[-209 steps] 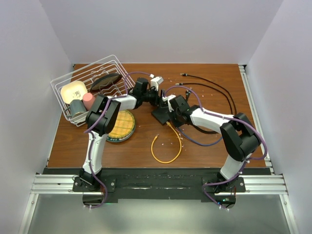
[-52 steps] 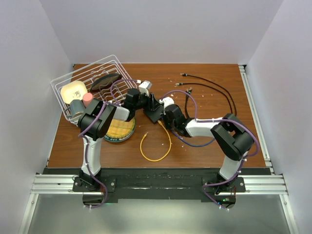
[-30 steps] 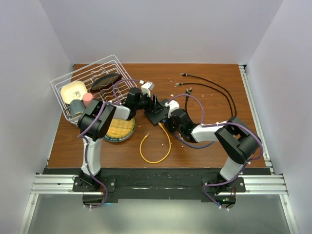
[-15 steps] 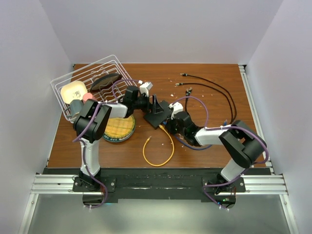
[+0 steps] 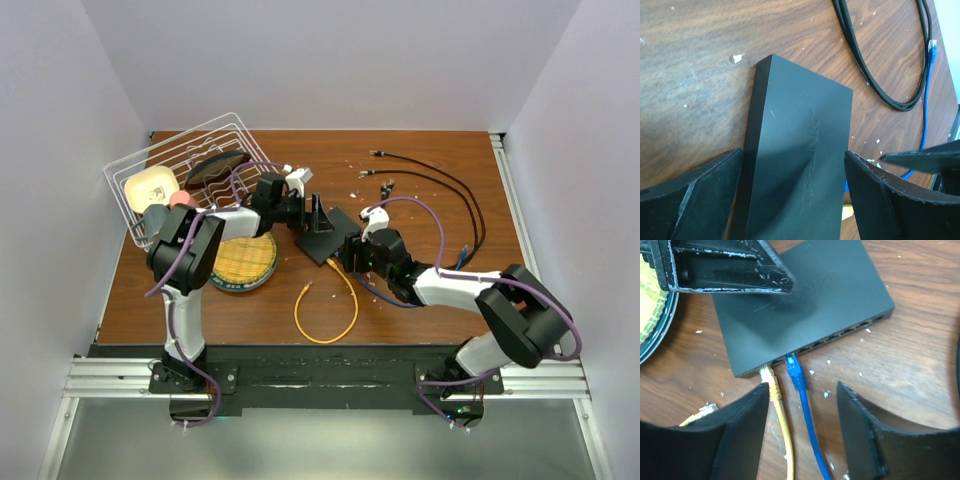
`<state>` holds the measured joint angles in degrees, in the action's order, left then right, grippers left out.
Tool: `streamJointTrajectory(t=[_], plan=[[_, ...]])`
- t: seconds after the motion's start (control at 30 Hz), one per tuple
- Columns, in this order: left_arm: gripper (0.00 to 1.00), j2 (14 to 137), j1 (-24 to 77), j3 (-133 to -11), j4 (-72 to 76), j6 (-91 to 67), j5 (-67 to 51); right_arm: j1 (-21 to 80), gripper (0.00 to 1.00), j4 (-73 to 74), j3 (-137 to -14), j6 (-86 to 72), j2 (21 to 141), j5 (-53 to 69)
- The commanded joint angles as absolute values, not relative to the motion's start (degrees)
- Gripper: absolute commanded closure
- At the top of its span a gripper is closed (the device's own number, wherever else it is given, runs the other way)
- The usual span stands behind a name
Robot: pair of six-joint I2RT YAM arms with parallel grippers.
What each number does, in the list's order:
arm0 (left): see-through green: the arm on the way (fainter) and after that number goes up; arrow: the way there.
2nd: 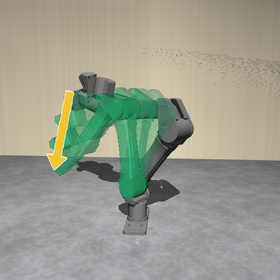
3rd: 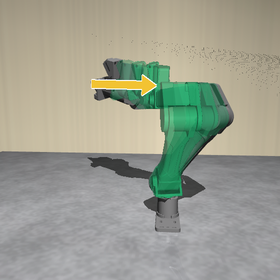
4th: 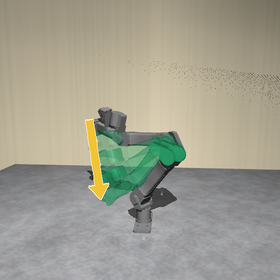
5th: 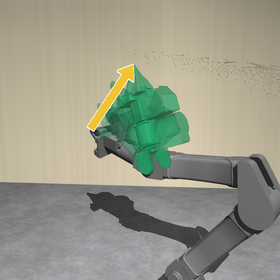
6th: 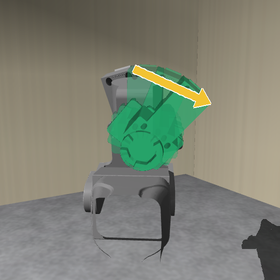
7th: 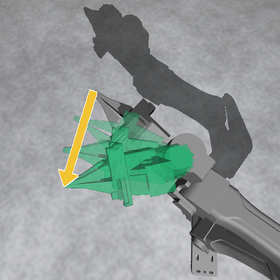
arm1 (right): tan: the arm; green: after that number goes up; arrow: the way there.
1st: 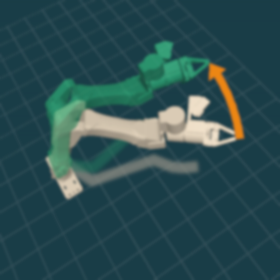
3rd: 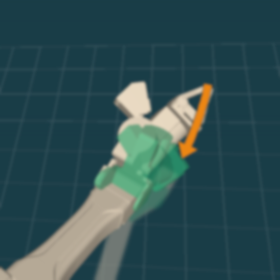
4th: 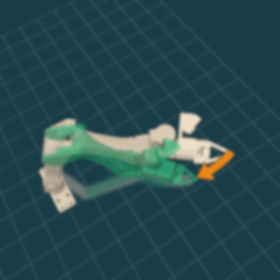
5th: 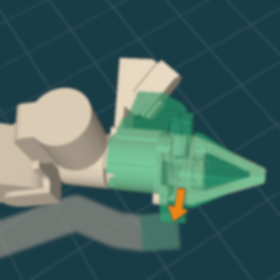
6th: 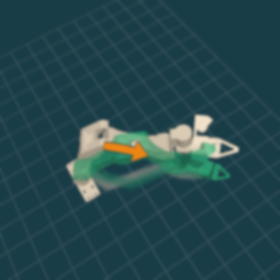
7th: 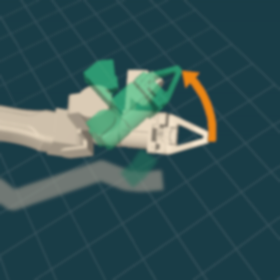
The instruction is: Insert the plug into the switch port
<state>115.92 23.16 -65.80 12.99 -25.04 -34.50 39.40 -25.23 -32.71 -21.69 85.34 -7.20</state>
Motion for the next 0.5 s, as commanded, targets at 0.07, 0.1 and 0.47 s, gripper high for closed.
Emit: streamJointTrajectory(t=[0.07, 0.1, 0.47], plan=[[0.10, 110.1, 22.6, -62.6, 8.1, -24.7, -32.3, 39.3, 0.25, -21.0, -34.4, -22.3, 79.4, -10.7], [0.10, 109.0, 22.6, -61.7, 9.4, -24.8, -32.3, 39.4, 0.22, -19.9, -35.8, -22.2, 78.5, -11.3], [0.06, 95.5, 22.6, -52.8, 20.0, -24.8, -29.6, 37.7, 0.01, -9.8, -46.7, -20.1, 76.2, -20.0]])
